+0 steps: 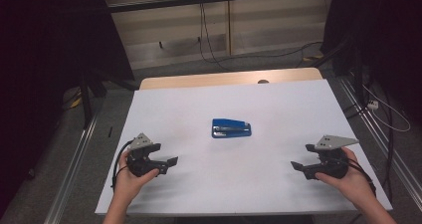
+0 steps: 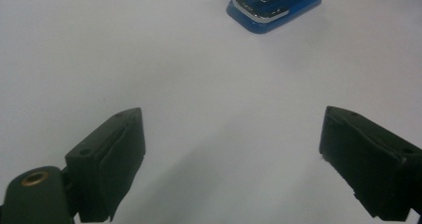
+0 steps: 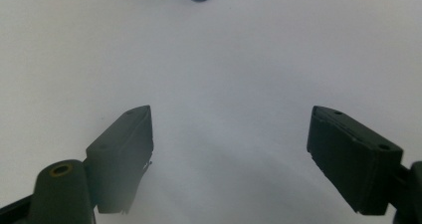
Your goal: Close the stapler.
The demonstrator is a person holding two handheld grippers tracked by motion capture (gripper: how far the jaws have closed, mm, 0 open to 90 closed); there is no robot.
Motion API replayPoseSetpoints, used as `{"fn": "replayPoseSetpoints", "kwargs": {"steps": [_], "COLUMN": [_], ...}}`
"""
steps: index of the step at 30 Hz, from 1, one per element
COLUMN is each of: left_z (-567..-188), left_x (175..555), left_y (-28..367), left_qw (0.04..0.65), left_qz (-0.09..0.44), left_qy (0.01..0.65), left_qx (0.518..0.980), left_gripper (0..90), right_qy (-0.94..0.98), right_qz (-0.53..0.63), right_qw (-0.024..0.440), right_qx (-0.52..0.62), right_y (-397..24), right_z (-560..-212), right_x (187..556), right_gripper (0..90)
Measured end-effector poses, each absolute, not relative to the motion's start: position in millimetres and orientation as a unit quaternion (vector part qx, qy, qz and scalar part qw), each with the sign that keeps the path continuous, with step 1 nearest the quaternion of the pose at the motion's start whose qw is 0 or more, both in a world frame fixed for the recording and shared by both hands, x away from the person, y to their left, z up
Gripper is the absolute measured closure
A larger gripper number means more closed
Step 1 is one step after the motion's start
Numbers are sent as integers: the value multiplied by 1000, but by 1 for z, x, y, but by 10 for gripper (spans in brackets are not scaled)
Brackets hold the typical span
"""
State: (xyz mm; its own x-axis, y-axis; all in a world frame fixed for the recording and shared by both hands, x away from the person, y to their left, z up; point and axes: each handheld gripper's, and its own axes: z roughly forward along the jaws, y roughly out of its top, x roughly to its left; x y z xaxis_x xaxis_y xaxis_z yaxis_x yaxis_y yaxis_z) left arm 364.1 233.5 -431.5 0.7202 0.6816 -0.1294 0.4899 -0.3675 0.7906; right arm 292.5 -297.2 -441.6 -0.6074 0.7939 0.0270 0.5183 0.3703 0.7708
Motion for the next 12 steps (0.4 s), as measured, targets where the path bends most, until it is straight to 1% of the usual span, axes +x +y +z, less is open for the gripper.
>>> {"fn": "replayPoseSetpoints", "kwargs": {"steps": [12], "left_z": [-431], "left_x": [364], "left_y": [237], "left_qw": [440], "left_qz": [114], "left_qy": [361], "left_qx": [815], "left_gripper": [105], "right_qy": [809], "right_qz": [389], "right_qw": [179], "right_qx": [403], "right_y": [-299], "right_z": [-444], "right_x": [290], "right_gripper": [178]}}
